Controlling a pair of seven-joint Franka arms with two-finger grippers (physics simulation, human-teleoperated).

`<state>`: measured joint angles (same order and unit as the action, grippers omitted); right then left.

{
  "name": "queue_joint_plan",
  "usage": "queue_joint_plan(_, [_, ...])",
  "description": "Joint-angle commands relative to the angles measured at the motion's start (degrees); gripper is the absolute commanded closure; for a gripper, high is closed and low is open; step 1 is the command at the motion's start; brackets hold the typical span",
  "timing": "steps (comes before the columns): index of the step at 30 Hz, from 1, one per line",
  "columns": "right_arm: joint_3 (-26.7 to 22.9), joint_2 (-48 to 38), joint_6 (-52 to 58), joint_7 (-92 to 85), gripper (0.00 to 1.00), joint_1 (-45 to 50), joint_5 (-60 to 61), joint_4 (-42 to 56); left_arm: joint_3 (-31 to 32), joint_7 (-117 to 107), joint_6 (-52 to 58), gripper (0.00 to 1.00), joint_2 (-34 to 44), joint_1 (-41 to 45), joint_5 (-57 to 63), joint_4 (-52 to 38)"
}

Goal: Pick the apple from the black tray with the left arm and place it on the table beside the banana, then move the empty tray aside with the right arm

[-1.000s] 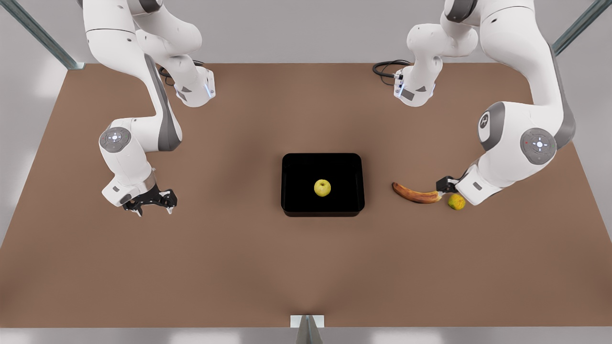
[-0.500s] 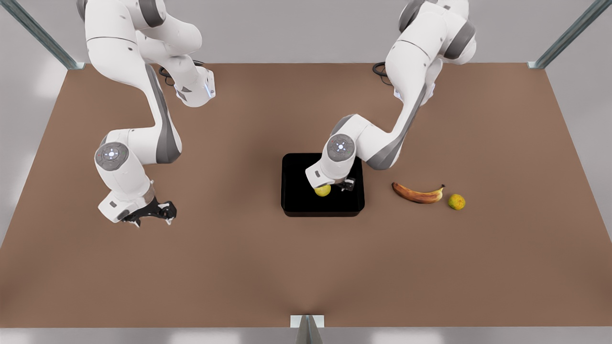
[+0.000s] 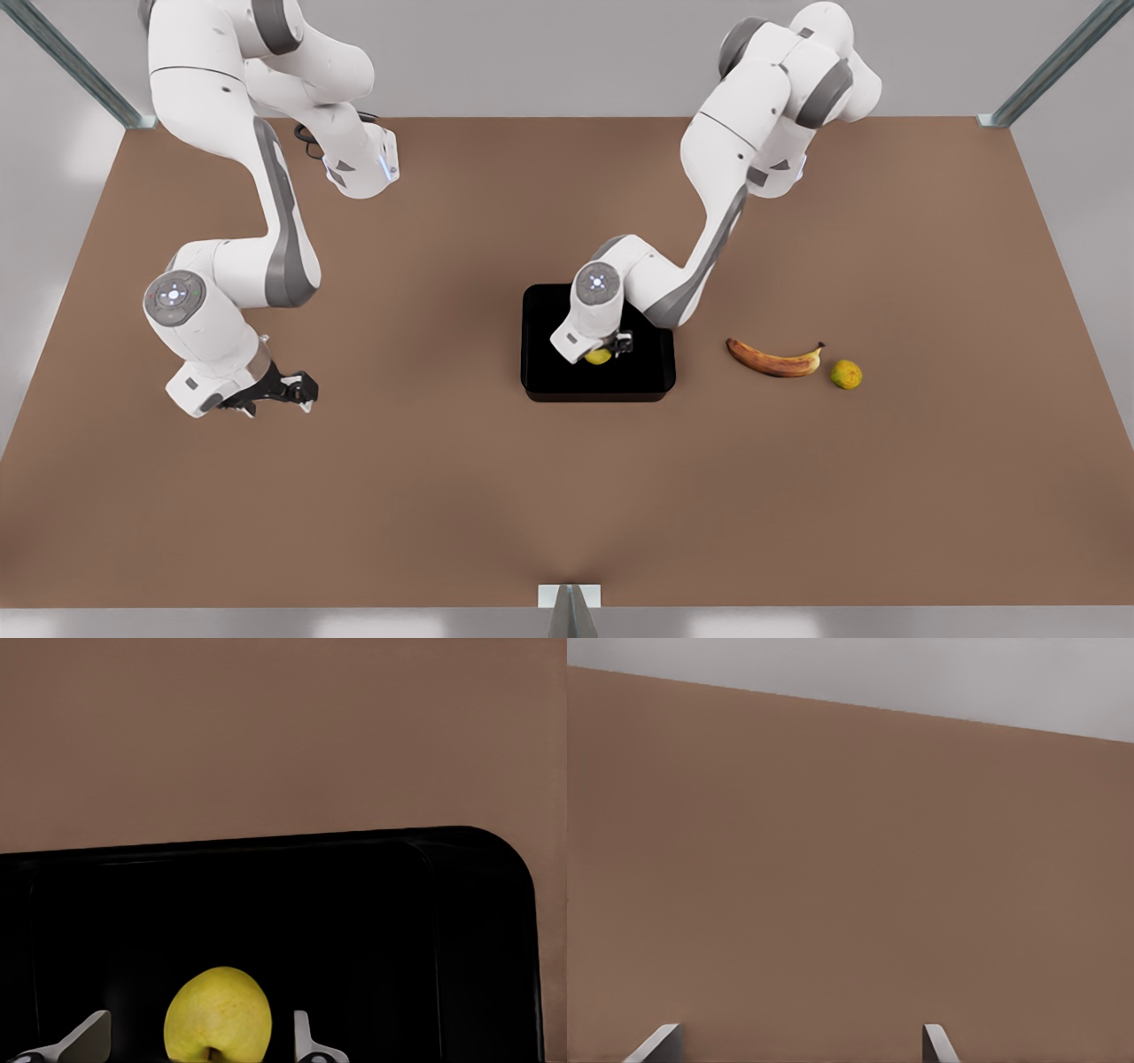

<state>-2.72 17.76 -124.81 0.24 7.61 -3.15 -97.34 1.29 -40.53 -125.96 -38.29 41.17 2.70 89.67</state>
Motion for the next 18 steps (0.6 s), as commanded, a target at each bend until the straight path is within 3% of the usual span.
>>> queue_joint_plan(1, [0.0, 0.0, 0.6, -0.5, 0.0, -0.1, 0.3, 0.0, 0.0, -16.9, -5.1, 0.0, 0.5, 0.6, 1.8, 2.3])
queue_joint_plan(5, [0.0, 0.0, 0.7, -0.6, 0.0, -0.1, 0.3, 0.0, 0.0, -16.9, -8.2, 0.0, 3.5, 0.9, 5.7, 8.4])
queue_joint_plan(18, [0.0, 0.0, 0.7, -0.8, 0.0, -0.2, 0.2, 0.0, -0.1, -16.9, -14.5, 0.0, -1.1, 0.9, 6.3, 8.9])
